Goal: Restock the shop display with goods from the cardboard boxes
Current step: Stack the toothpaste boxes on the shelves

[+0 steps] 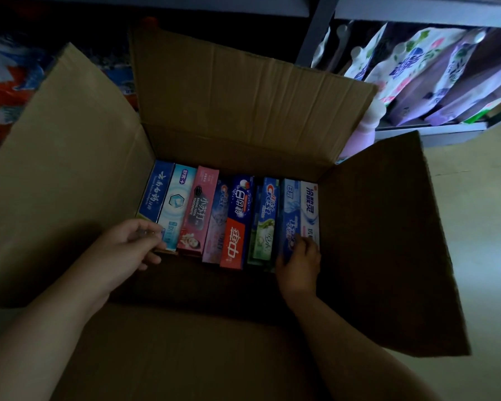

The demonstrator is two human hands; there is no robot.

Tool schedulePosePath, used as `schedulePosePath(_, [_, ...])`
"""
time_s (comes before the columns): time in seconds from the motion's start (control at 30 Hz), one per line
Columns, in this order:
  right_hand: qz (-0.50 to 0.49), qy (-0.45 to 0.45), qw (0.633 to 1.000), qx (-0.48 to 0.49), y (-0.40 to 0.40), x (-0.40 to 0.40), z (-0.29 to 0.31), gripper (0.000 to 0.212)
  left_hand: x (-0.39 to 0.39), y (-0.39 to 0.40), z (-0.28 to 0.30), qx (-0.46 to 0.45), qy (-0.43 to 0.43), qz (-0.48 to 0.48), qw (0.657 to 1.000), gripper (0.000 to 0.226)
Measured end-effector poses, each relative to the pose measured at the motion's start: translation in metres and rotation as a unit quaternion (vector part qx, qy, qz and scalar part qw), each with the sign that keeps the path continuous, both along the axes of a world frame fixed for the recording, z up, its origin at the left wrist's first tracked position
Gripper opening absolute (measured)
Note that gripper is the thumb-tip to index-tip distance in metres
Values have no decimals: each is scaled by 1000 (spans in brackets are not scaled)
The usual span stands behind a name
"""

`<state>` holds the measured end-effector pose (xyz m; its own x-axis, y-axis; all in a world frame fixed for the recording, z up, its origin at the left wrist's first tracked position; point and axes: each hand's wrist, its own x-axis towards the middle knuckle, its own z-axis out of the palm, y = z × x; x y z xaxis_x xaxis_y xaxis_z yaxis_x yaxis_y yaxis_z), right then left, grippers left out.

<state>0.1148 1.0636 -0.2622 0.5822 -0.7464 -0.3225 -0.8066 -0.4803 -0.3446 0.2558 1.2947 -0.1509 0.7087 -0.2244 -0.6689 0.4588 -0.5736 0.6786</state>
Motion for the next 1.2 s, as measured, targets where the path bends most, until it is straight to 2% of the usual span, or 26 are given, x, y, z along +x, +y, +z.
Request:
schedulePosePath(0.37, [57,9,998,-18,-4,19,2,60,-1,-3,4,-5,-10,3,1000,12])
schedulePosePath(0.5, [105,-38,992,64,23,36,2,53,-1,-4,3,-6,-5,-1,1000,11])
schedulePosePath(0.6, [45,-21,998,32,34,40,-4,66,-2,-2,2,-4,-3,0,1000,11])
schedulePosePath(0.7, [-14,15,999,50,31,41,-10,73,-2,0,0,-4,-2,0,1000,11])
schedulePosePath(0.9, [-39,103,989,100,38,47,-18,61,-3,-1,1,-10,1,-1,1000,12])
schedulePosePath(1.03, [-113,46,973,197,38,43,-21,54,-3,-2,3,-15,-1,1,1000,13])
schedulePosePath(1.2, [-173,27,964,199,37,54,-23,55,-5,-2,1,-18,1,-2,1000,13])
